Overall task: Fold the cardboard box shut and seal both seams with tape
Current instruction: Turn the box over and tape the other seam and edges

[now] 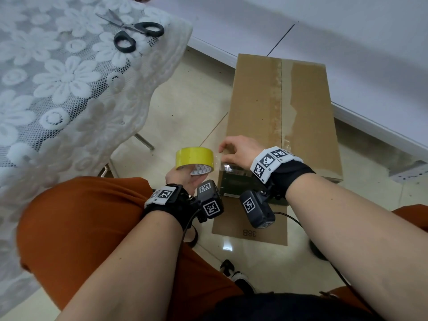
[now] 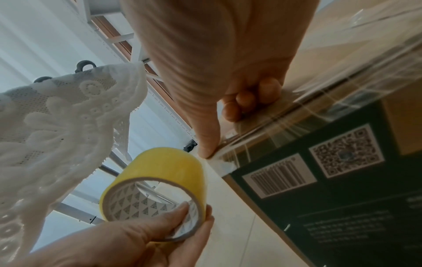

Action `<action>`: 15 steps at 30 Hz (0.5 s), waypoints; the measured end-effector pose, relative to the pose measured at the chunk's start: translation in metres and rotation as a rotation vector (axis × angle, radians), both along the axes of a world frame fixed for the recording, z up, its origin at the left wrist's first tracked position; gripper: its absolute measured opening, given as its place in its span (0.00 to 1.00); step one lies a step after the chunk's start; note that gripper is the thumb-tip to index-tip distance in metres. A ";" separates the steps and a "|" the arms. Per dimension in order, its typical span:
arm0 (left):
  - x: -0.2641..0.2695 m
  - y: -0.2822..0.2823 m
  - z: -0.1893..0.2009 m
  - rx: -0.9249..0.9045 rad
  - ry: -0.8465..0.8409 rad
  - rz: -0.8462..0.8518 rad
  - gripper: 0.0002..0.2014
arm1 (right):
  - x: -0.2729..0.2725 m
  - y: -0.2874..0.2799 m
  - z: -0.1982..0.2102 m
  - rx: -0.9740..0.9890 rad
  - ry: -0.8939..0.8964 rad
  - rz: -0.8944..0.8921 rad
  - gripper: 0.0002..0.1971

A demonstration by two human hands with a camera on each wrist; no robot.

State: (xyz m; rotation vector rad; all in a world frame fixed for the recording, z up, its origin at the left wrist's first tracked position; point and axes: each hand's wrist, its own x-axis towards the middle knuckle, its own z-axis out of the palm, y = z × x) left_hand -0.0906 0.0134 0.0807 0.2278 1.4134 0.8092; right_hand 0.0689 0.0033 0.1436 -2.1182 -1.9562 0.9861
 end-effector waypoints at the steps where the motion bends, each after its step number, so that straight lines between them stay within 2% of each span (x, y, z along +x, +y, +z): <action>1: -0.001 0.001 -0.001 -0.012 -0.004 0.003 0.18 | 0.000 0.000 0.000 -0.001 -0.006 -0.004 0.12; 8: 0.000 0.000 0.006 -0.092 -0.073 0.017 0.19 | -0.005 0.002 0.000 0.021 -0.009 -0.037 0.13; 12: -0.001 0.000 0.009 -0.126 0.026 -0.068 0.17 | -0.008 0.007 -0.002 0.017 0.000 -0.084 0.10; 15: -0.002 -0.001 0.013 -0.084 0.090 -0.138 0.18 | -0.011 0.011 -0.003 0.008 -0.007 -0.106 0.08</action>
